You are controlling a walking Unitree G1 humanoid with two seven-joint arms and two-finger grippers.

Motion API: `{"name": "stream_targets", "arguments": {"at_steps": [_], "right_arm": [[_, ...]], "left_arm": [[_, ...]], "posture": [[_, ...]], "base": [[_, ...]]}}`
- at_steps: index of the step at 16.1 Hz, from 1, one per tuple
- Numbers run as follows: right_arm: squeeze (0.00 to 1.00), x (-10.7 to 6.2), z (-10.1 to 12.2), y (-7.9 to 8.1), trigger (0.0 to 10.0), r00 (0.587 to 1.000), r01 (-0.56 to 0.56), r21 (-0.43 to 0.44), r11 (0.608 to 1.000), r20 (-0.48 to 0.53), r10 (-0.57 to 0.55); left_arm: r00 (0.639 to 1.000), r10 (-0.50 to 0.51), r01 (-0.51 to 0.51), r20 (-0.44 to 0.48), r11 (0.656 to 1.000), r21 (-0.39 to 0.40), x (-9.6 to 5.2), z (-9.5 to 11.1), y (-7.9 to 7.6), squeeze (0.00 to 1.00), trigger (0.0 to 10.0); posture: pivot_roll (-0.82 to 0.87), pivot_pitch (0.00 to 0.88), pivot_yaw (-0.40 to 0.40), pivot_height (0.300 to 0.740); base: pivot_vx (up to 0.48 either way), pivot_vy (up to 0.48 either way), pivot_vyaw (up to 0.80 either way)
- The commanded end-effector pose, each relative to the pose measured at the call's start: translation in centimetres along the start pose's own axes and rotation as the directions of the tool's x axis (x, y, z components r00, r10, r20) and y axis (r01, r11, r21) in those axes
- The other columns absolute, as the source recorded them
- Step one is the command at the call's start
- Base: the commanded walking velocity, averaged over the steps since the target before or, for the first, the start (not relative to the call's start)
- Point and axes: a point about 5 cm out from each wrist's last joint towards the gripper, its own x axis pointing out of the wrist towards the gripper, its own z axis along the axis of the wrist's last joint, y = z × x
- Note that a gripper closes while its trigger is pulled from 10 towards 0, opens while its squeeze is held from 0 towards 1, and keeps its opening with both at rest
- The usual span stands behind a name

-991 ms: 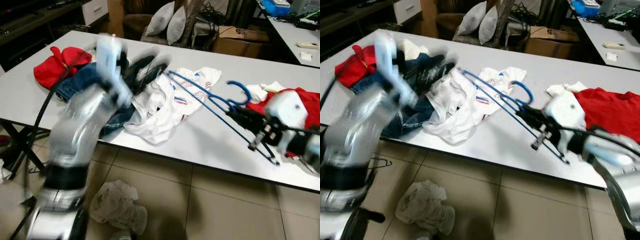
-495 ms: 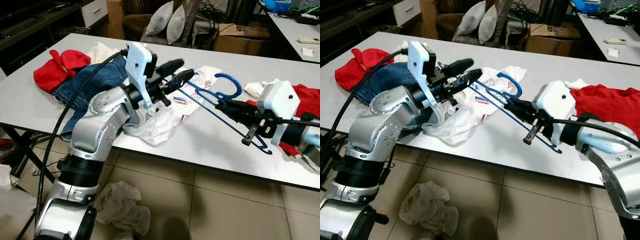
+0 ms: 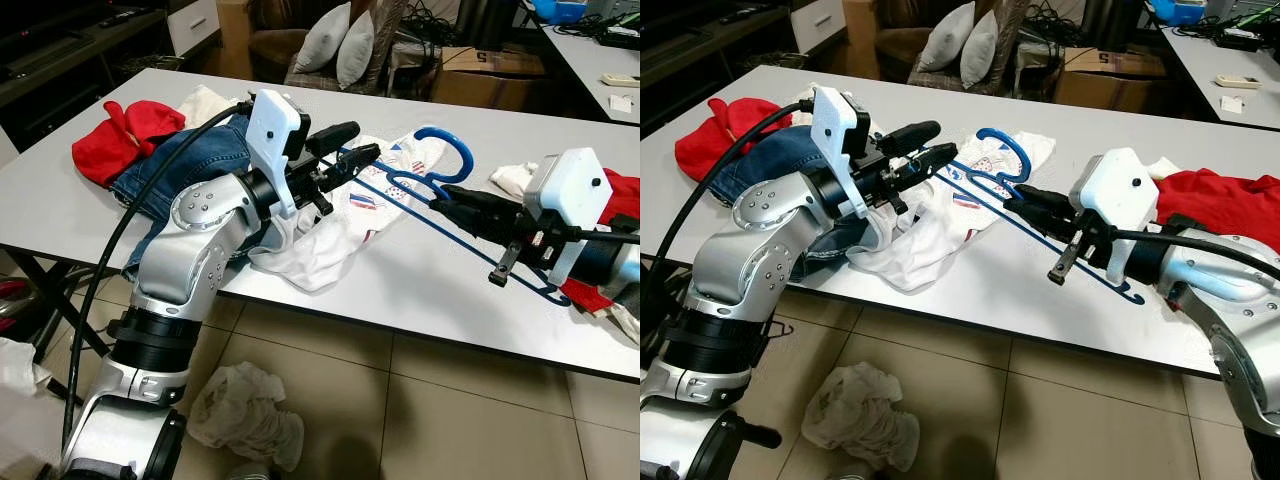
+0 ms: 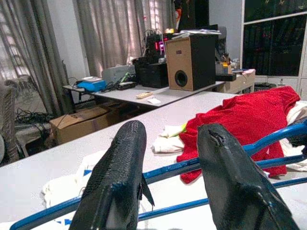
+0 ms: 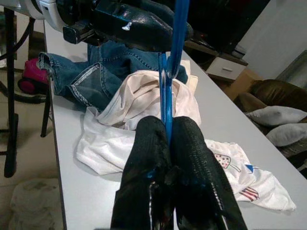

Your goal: Hang hanger

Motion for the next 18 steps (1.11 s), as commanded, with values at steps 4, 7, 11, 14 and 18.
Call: {"name": "stream_targets", "arguments": {"at_steps": [4, 7, 11, 14, 18], "right_arm": [[0.0, -0.5, -0.1, 0.0, 10.0, 0.999, -0.011, -0.009, 1.0, -0.035, 0.011], [0.0, -0.8, -2.2, 0.0, 10.0, 0.988, 0.11, 0.063, 0.992, -0.117, -0.103], [0.0, -1.1, -5.2, 1.4, 10.0, 0.941, 0.306, 0.189, 0.933, -0.209, -0.266], [0.0, -1.1, -5.6, 2.4, 10.0, 0.873, 0.481, 0.245, 0.842, -0.223, -0.434], [0.0, -0.4, -5.9, 4.2, 10.0, 0.795, 0.606, 0.321, 0.727, -0.226, -0.563]], "left_arm": [[1.0, 0.02, -0.02, 0.008, 1.0, -0.01, -0.2, 0.2, 0.4, 0.0, 10.0], [0.995, 0.029, -0.019, 0.09, 0.994, -0.111, -1.0, 2.0, 0.6, 0.0, 10.0], [0.983, 0.181, -0.181, -0.014, 0.983, -0.01, -3.4, 0.5, 1.2, 0.0, 10.0], [0.927, 0.36, -0.358, -0.106, 0.933, 0.035, -6.4, -3.7, 0.8, 0.0, 10.0], [0.857, 0.483, -0.499, -0.18, 0.865, -0.053, -8.2, -7.1, -1.1, 0.0, 10.0]], "posture": [[-0.04, 0.0, 0.025, 0.74], [-0.04, 0.0, 0.014, 0.74], [-0.04, 0.0, -0.014, 0.74], [-0.05, 0.0, -0.032, 0.74], [-0.08, 0.0, -0.039, 0.74]], "base": [[0.0, 0.0, 0.0], [0.0, 0.0, 0.0], [0.0, 0.0, 0.0], [0.0, 0.0, 0.0], [0.0, -0.091, -0.33]]}}
